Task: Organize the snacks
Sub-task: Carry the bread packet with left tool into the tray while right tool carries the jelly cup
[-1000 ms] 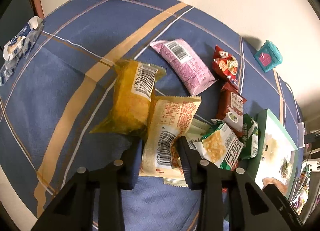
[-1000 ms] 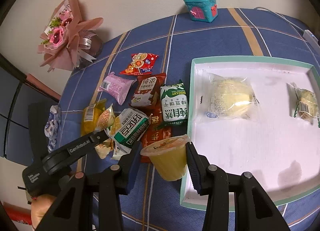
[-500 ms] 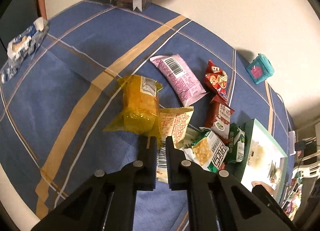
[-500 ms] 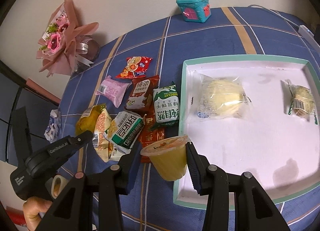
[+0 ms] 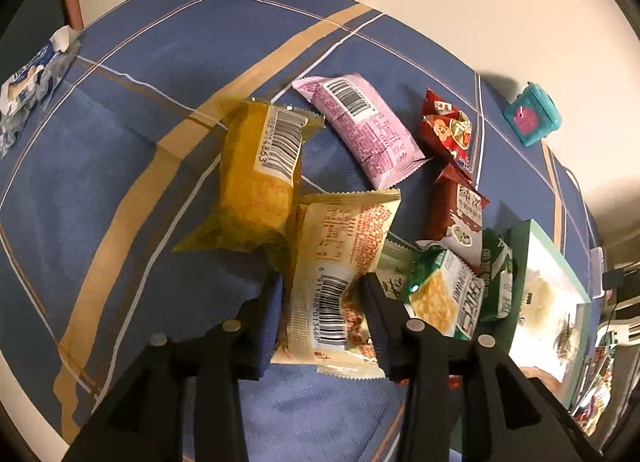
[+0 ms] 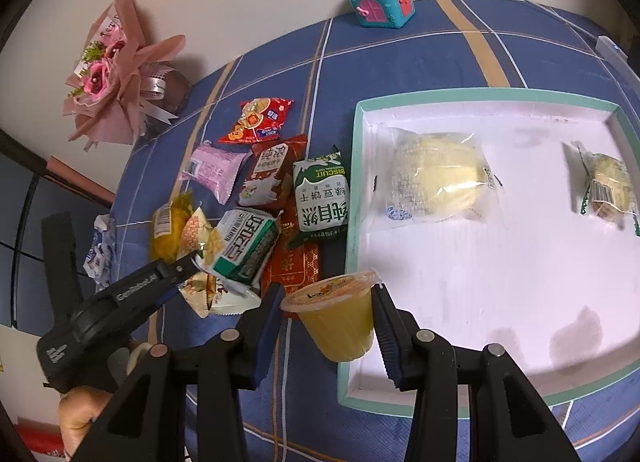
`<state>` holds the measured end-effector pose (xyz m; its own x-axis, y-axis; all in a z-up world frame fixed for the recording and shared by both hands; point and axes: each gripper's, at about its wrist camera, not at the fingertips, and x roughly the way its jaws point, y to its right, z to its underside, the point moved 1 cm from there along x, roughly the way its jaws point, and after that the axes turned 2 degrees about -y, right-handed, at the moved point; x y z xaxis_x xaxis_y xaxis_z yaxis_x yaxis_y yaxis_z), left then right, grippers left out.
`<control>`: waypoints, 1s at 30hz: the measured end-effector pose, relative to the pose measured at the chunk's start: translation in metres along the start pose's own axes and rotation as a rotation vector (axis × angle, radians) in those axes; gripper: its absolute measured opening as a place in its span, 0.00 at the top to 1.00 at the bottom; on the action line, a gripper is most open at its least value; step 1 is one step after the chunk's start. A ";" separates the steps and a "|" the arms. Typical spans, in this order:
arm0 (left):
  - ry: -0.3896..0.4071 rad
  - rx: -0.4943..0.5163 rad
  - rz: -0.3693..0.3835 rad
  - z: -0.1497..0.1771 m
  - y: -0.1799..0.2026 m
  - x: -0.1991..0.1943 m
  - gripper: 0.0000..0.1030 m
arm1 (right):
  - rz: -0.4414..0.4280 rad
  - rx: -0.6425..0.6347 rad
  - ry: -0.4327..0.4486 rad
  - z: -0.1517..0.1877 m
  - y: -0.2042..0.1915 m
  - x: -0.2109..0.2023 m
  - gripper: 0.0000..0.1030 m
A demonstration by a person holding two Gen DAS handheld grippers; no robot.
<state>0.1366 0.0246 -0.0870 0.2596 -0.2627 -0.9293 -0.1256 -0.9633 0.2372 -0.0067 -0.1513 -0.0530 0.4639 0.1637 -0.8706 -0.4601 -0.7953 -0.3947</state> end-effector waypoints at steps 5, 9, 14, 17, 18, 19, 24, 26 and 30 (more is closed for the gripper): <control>0.005 -0.012 0.021 -0.001 -0.002 0.011 0.57 | -0.004 -0.001 -0.003 0.001 -0.001 0.000 0.55; 0.015 -0.008 0.017 -0.002 -0.001 0.014 0.58 | -0.006 0.002 -0.005 0.001 0.000 0.001 0.55; 0.010 -0.004 0.027 -0.003 0.000 0.008 0.64 | -0.009 0.003 -0.006 0.001 0.000 0.001 0.55; 0.016 -0.025 0.056 -0.005 -0.002 0.001 0.64 | -0.014 0.008 -0.004 0.001 0.002 0.000 0.55; 0.020 -0.035 0.065 -0.006 -0.004 -0.002 0.64 | -0.015 0.009 -0.004 0.000 0.002 0.000 0.55; 0.030 -0.043 0.074 -0.007 -0.005 -0.006 0.64 | -0.017 0.010 -0.003 0.000 0.002 -0.001 0.55; 0.091 -0.051 0.074 -0.010 -0.005 -0.032 0.64 | -0.023 0.016 0.000 -0.001 0.005 -0.003 0.55; 0.118 -0.046 0.075 -0.009 -0.002 -0.043 0.64 | -0.024 0.022 0.004 -0.001 0.008 -0.006 0.55; 0.158 0.013 0.086 -0.004 0.019 -0.060 0.64 | -0.011 0.050 0.016 -0.004 0.023 -0.014 0.55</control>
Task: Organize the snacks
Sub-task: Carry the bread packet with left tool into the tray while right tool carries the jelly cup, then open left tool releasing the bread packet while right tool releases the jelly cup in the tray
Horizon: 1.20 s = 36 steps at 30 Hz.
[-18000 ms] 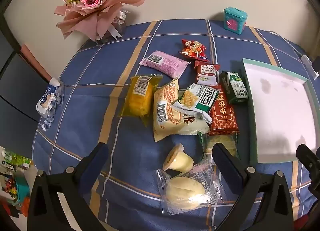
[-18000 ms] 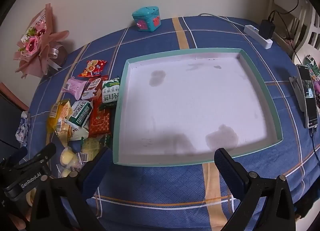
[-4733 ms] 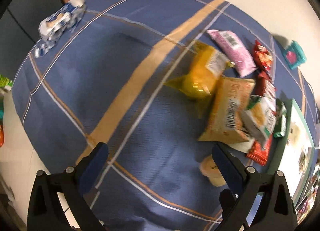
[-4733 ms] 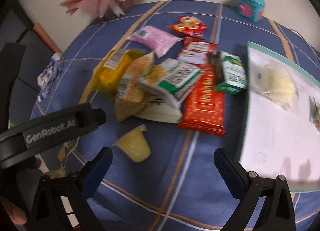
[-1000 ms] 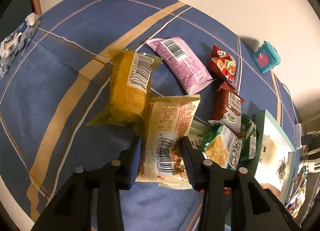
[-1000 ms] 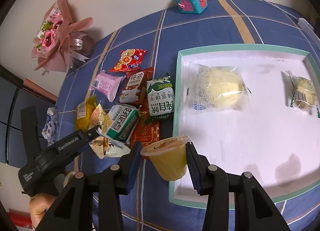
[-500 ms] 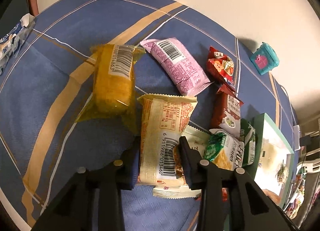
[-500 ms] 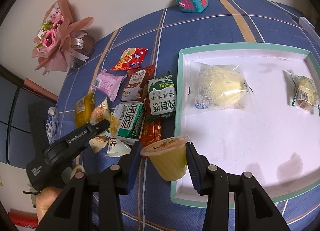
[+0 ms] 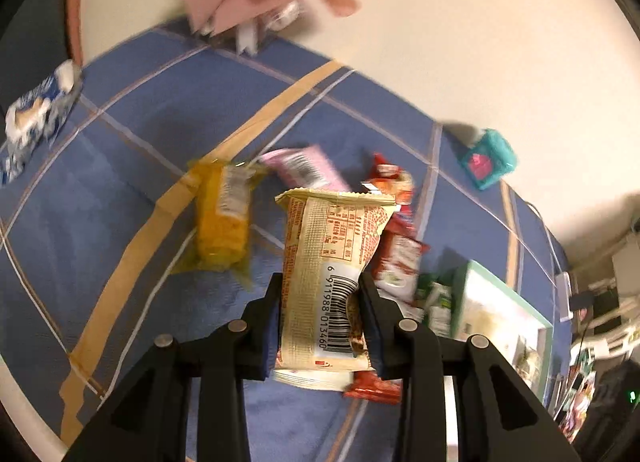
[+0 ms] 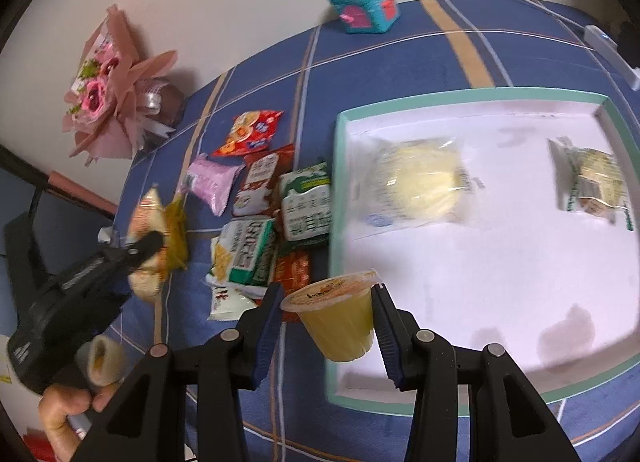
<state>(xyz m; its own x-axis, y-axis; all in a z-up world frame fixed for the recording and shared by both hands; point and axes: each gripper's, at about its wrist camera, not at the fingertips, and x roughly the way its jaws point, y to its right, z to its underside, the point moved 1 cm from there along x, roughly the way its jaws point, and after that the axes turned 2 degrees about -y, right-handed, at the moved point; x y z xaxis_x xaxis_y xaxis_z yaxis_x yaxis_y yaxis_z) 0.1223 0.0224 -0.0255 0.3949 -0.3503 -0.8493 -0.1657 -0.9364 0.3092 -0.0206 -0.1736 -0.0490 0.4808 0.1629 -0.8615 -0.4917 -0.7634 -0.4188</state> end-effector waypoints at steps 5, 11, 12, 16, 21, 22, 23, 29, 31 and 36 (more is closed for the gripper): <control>-0.020 0.132 0.022 0.018 0.054 -0.002 0.64 | 0.058 0.072 0.025 -0.004 0.034 -0.016 0.54; -0.084 0.342 0.040 0.063 0.128 0.010 0.64 | 0.154 0.187 0.056 -0.002 0.091 -0.038 0.54; -0.095 0.366 0.048 0.069 0.135 0.011 0.64 | 0.164 0.207 0.060 -0.001 0.101 -0.041 0.54; -0.145 0.430 0.077 0.092 0.161 0.019 0.64 | 0.197 0.268 0.072 0.002 0.135 -0.055 0.54; -0.192 0.519 0.050 0.119 0.182 0.032 0.64 | 0.230 0.302 0.065 0.007 0.158 -0.064 0.54; -0.200 0.531 0.040 0.124 0.184 0.033 0.64 | 0.235 0.304 0.058 0.008 0.159 -0.064 0.54; -0.215 0.540 0.030 0.128 0.185 0.038 0.64 | 0.237 0.305 0.052 0.008 0.161 -0.063 0.54; -0.296 0.550 -0.022 0.145 0.181 0.065 0.64 | 0.247 0.299 -0.009 0.012 0.167 -0.047 0.54; -0.315 0.535 -0.022 0.147 0.178 0.071 0.64 | 0.255 0.297 -0.020 0.013 0.169 -0.043 0.54; -0.305 0.541 -0.026 0.150 0.180 0.073 0.63 | 0.265 0.295 -0.031 0.012 0.169 -0.036 0.54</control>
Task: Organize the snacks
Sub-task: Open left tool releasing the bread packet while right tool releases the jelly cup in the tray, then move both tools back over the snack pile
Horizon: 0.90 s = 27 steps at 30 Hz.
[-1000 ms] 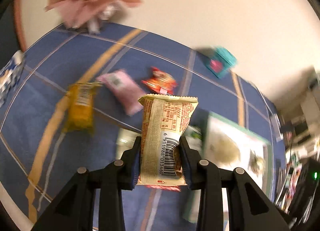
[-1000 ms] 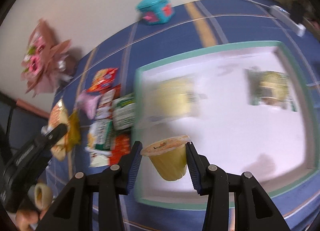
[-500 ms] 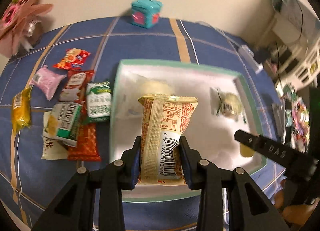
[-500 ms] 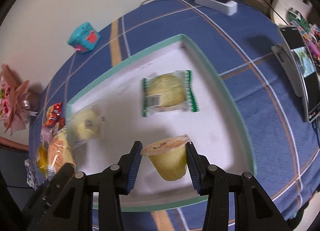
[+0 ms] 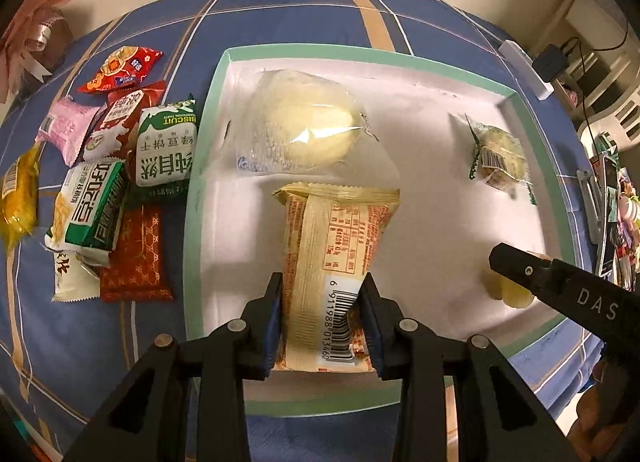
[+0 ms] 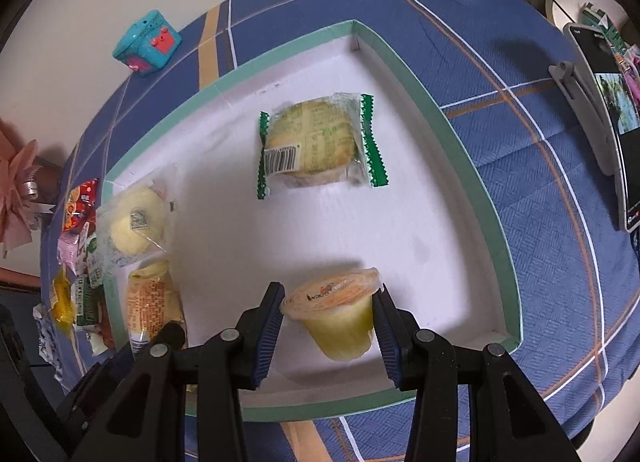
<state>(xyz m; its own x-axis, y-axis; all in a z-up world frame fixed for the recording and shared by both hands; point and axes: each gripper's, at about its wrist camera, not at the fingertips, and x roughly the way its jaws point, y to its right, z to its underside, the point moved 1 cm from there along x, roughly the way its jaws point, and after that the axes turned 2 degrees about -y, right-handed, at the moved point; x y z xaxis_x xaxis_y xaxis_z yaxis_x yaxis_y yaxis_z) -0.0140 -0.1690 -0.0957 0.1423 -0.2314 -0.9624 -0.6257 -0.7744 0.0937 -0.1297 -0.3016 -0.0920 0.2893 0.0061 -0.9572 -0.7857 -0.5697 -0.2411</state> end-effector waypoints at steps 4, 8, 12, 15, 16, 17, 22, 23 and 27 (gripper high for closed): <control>-0.006 0.009 -0.004 0.000 0.003 0.003 0.59 | 0.006 0.003 0.017 0.000 -0.001 0.001 0.53; -0.011 0.004 -0.002 -0.007 0.004 0.008 0.37 | 0.033 -0.001 0.027 0.002 -0.004 0.002 0.40; -0.001 -0.008 0.006 -0.009 0.000 0.005 0.26 | 0.028 -0.012 0.034 0.001 -0.009 0.002 0.34; 0.017 -0.012 0.016 -0.011 -0.001 -0.001 0.14 | 0.034 -0.032 0.058 -0.001 -0.013 -0.003 0.22; 0.026 -0.011 0.015 -0.012 -0.001 -0.004 0.12 | 0.035 -0.038 0.067 -0.002 -0.016 -0.005 0.20; 0.032 -0.010 0.011 -0.013 0.001 -0.007 0.10 | 0.035 -0.043 0.077 -0.002 -0.019 -0.007 0.15; 0.063 -0.011 -0.007 -0.016 -0.001 -0.017 0.05 | 0.050 -0.067 0.123 -0.002 -0.027 -0.015 0.00; 0.068 -0.013 -0.010 -0.017 -0.002 -0.019 0.05 | 0.053 -0.067 0.128 -0.003 -0.027 -0.015 0.00; 0.091 -0.015 -0.038 -0.018 -0.008 -0.024 0.05 | 0.057 -0.064 0.144 -0.005 -0.027 -0.020 0.00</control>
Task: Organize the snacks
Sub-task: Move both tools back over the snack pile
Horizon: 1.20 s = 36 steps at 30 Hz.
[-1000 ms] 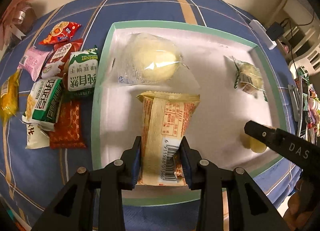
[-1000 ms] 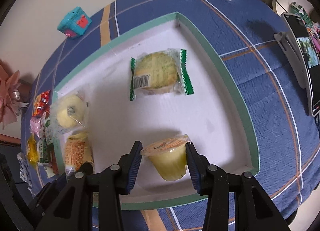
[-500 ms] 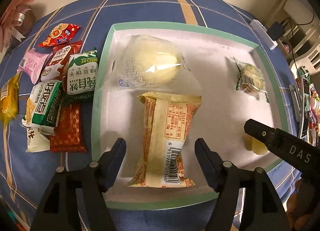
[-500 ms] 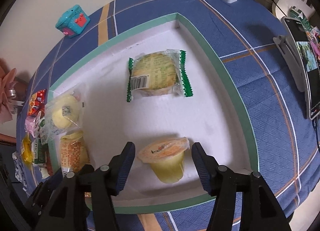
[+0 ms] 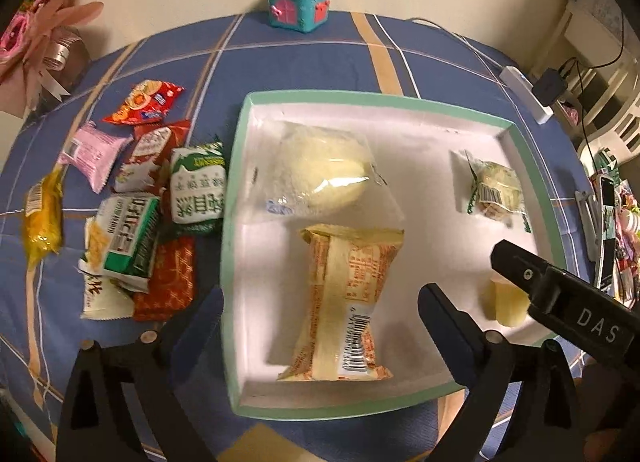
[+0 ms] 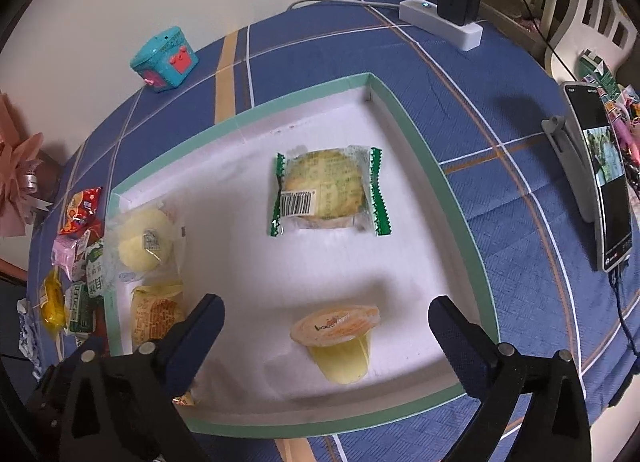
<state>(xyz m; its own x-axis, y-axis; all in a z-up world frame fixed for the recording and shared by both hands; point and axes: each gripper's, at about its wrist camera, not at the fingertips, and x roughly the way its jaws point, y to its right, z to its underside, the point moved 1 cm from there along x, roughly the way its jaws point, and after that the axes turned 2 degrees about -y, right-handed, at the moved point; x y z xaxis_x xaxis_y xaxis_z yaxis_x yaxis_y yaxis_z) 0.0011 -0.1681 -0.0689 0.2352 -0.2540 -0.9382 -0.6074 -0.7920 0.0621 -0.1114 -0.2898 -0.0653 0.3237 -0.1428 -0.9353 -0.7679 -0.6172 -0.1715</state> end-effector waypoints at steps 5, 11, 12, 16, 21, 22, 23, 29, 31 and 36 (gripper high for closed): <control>0.015 -0.043 -0.014 -0.002 -0.015 -0.004 0.05 | -0.009 -0.003 0.026 -0.004 0.008 -0.001 0.00; 0.050 -0.163 -0.025 -0.011 -0.054 -0.022 0.05 | -0.024 -0.022 0.039 -0.003 0.001 -0.004 0.00; 0.061 -0.187 -0.038 -0.012 -0.064 -0.026 0.05 | -0.034 -0.025 0.034 -0.002 -0.001 -0.004 0.00; 0.101 -0.288 -0.090 -0.013 -0.102 -0.041 0.04 | -0.068 -0.050 0.027 0.000 -0.017 -0.004 0.00; 0.109 -0.444 -0.145 -0.003 -0.160 -0.048 0.04 | -0.109 -0.096 0.049 0.004 -0.045 -0.011 0.00; 0.106 -0.481 -0.156 0.002 -0.174 -0.049 0.04 | -0.122 -0.111 0.054 0.006 -0.054 -0.013 0.00; 0.103 -0.501 -0.167 0.004 -0.182 -0.049 0.04 | -0.129 -0.119 0.056 0.007 -0.059 -0.014 0.00; 0.059 -0.629 -0.252 0.023 -0.236 -0.046 0.04 | -0.184 -0.193 0.056 0.020 -0.108 -0.014 0.00; 0.045 -0.654 -0.258 0.028 -0.249 -0.043 0.04 | -0.204 -0.220 0.051 0.027 -0.129 -0.012 0.00; 0.012 -0.680 -0.264 0.035 -0.268 -0.034 0.04 | -0.228 -0.297 0.036 0.040 -0.173 -0.004 0.00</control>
<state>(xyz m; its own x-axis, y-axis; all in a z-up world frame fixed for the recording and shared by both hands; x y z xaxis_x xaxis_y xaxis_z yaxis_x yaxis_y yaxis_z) 0.1294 0.0721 -0.0655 0.3192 -0.0098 -0.9476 0.0755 -0.9965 0.0357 -0.0018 -0.1509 -0.0446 0.4912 0.0003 -0.8711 -0.4820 -0.8328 -0.2721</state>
